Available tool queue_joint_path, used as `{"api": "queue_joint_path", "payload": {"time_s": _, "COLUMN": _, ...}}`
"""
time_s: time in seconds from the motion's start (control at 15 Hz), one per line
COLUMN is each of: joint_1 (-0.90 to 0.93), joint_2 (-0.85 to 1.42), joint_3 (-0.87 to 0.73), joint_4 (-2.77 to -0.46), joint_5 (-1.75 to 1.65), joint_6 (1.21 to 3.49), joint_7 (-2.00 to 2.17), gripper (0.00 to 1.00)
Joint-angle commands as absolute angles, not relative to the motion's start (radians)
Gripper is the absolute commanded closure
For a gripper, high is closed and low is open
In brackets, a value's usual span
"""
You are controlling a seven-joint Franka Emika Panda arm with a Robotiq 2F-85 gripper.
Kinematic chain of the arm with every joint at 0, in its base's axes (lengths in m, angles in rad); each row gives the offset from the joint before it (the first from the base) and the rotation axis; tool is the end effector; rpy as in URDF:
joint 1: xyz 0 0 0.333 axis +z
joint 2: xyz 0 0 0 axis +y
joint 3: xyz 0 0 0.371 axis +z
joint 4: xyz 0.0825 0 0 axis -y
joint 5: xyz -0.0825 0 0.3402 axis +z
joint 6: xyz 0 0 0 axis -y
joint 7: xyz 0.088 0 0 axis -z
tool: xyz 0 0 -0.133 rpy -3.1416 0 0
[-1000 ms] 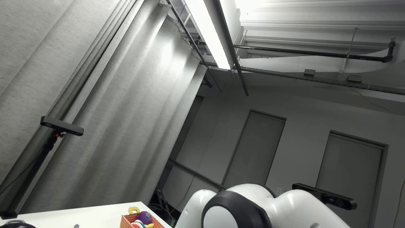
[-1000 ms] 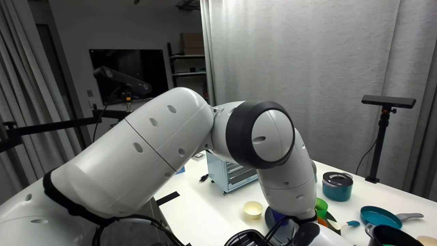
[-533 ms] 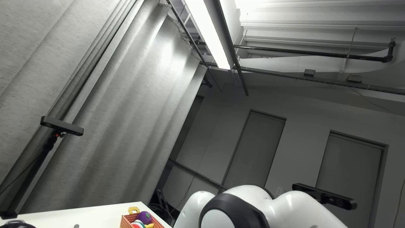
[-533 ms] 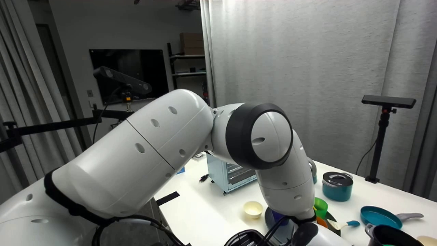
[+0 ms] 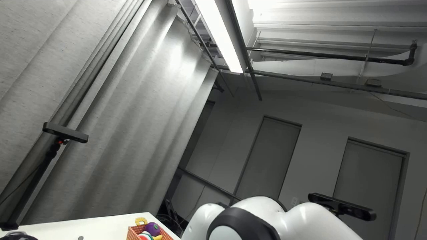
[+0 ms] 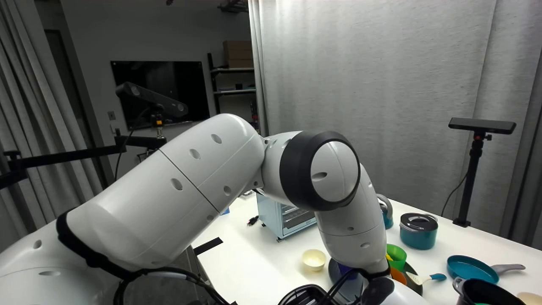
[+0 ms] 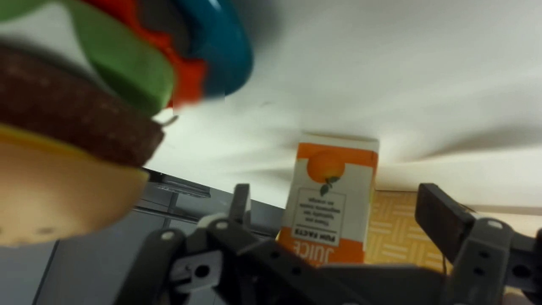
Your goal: Put a plush toy in the black pot
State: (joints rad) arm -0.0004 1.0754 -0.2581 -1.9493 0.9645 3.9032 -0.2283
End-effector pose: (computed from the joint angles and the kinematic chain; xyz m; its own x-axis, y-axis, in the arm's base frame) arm 0.5560 -0.2501 0.1267 0.4569 -0.3316 0.8254 -0.7980 -0.5627 0.2157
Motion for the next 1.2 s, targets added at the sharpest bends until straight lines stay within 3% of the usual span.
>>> {"api": "queue_joint_path", "payload": {"time_s": 0.0, "joint_1": 0.021, "joint_2": 1.11, "joint_3": -0.269, "joint_4": -1.916, "joint_5": 1.022, "joint_6": 3.872, "joint_7": -0.292, "gripper": 0.0}}
{"api": "queue_joint_path", "payload": {"time_s": 1.13, "joint_1": 0.081, "joint_2": 1.006, "joint_3": -0.29, "joint_4": -1.977, "joint_5": 1.139, "joint_6": 3.936, "joint_7": -0.41, "gripper": 0.0}}
